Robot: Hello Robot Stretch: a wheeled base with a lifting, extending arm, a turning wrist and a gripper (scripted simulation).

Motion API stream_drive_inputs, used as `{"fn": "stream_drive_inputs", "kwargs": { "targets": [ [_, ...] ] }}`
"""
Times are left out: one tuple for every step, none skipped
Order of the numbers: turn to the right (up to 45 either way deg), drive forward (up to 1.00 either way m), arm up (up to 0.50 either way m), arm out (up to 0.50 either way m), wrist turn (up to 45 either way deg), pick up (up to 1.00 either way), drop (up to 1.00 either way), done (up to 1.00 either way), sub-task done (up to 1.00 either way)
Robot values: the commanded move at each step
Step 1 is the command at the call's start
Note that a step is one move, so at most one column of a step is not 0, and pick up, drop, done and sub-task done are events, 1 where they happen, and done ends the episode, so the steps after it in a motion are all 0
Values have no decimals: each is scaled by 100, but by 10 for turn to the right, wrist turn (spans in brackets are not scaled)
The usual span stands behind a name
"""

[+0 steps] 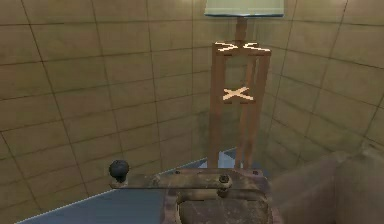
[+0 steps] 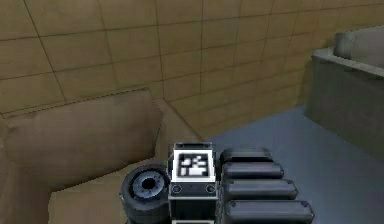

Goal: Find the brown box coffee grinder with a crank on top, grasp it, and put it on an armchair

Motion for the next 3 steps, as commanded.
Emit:
{"fn": "stream_drive_inputs", "kwargs": {
  "targets": [
    [0,0,0,48,0,0,0,0,0],
    [0,0,0,0,390,0,0,0,0],
    [0,0,-38,0,0,0,0,0,0]
  ]
}}
